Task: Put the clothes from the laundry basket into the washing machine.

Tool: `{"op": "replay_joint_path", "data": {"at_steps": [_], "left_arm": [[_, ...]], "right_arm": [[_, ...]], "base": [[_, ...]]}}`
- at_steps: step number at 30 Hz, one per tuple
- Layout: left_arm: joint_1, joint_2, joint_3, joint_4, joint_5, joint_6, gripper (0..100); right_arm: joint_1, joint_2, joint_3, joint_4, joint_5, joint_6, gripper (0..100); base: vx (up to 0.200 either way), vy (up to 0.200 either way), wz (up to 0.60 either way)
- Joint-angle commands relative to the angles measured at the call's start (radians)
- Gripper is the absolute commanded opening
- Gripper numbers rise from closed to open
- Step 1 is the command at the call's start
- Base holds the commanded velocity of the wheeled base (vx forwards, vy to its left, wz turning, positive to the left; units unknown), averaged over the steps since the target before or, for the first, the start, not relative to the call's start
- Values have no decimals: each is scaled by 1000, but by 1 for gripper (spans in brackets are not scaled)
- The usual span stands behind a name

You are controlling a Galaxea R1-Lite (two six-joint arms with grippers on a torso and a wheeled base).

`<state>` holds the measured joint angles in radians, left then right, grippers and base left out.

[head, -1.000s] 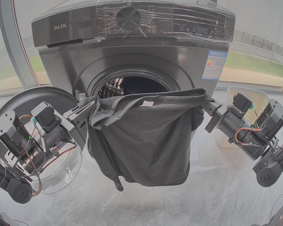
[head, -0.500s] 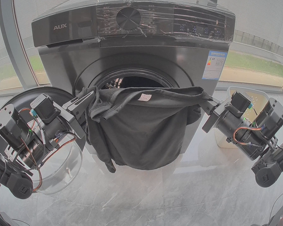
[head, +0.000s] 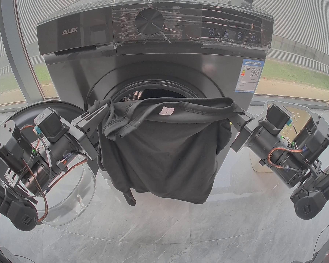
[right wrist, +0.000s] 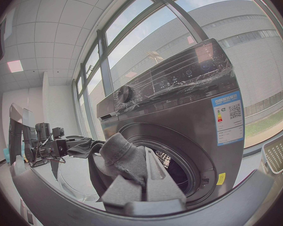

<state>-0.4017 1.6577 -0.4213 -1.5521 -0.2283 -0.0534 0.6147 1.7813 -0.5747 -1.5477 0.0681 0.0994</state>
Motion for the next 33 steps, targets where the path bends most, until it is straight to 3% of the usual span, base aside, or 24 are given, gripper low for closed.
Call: {"op": "replay_joint_path", "data": {"at_steps": [1, 9, 10, 16, 24, 33], "left_arm": [[0, -1, -1, 0, -2, -3, 0], [0, -21, 15, 0, -14, 1, 0], [0, -21, 16, 0, -16, 3, 100], [-9, -19, 41, 0, -25, -6, 100], [-80, 91, 96, 0, -37, 6, 100], [-140, 183, 114, 0, -36, 12, 100]], "right_arm": [[14, 3, -5, 1, -25, 0, 0], [51, 12, -19, 0, -42, 5, 0], [51, 17, -17, 0, -42, 5, 0], [86, 47, -30, 0, -42, 10, 0], [120, 164, -182, 15, -42, 25, 0], [135, 171, -275, 97, -42, 25, 0]], "base": [[0, 0, 0], [0, 0, 0], [0, 0, 0], [0, 0, 0], [0, 0, 0], [0, 0, 0]]}}
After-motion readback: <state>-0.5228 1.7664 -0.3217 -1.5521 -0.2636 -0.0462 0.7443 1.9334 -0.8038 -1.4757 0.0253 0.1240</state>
